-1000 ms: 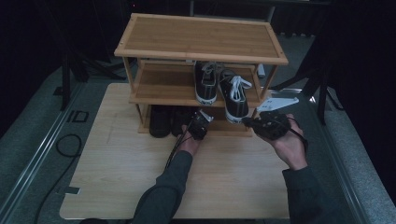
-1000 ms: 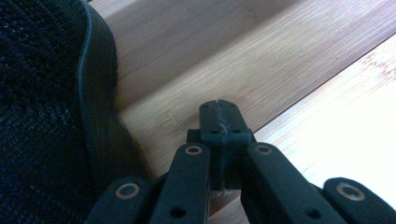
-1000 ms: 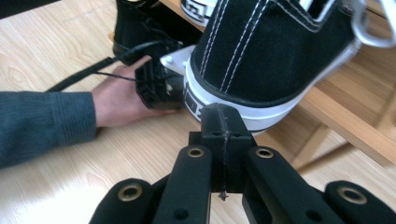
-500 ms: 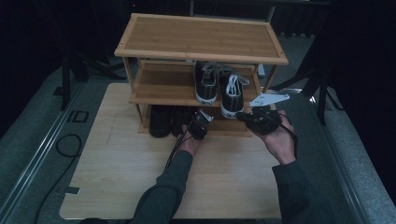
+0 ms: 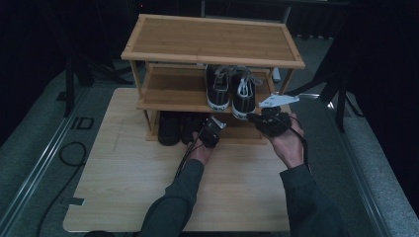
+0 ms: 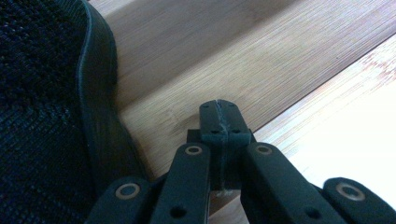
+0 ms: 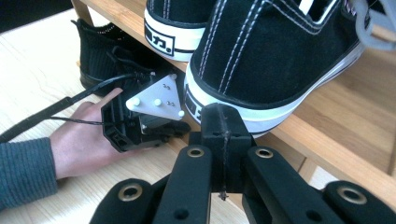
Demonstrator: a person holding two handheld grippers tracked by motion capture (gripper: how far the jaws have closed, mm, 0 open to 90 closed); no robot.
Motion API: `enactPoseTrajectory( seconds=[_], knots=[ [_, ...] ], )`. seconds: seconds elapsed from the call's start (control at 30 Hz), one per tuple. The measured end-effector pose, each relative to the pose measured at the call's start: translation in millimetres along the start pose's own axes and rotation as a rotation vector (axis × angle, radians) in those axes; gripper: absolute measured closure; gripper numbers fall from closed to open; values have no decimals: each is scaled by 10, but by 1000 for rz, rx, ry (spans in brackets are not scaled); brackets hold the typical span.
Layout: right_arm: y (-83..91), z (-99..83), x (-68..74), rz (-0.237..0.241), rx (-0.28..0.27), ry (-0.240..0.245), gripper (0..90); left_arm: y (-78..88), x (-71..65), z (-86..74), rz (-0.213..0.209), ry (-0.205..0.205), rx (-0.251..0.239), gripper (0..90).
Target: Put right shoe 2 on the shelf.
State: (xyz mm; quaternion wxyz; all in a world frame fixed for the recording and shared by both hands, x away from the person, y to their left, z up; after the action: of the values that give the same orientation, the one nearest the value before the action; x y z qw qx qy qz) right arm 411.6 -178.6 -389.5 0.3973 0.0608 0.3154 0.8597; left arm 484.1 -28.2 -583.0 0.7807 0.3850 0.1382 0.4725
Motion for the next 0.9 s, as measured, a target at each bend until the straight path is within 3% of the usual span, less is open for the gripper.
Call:
enactPoseTrajectory(
  seconds=[0.3,0.53,0.73,0.83,0.9],
  knots=[
    [-45,95,14,-31,-7,7,900,0,-5,2,3,1,1,900],
    [-108,97,12,-41,1,5,900,-12,-15,2,7,6,-9,900],
    [-119,92,-27,-86,6,9,900,-13,-16,4,9,8,-10,900],
    [-143,86,-13,-80,7,8,900,-17,-21,6,9,11,-14,900],
    [-168,93,2,-80,6,14,900,-21,-31,6,-10,14,-13,900]
  ],
)
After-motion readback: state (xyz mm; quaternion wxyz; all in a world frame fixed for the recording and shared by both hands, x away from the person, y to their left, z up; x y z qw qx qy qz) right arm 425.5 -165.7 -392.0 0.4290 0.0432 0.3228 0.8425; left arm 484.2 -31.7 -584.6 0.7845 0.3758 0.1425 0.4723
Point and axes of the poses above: each handheld gripper's, and its own axes: y roughly backward along the jaws, z roughly out of its top, x roughly to its left, the point moved 5 cm from there along -y, roughly forward along the jaws, and after that the axes turned 2 degrees about y, right-handed, at the moved point
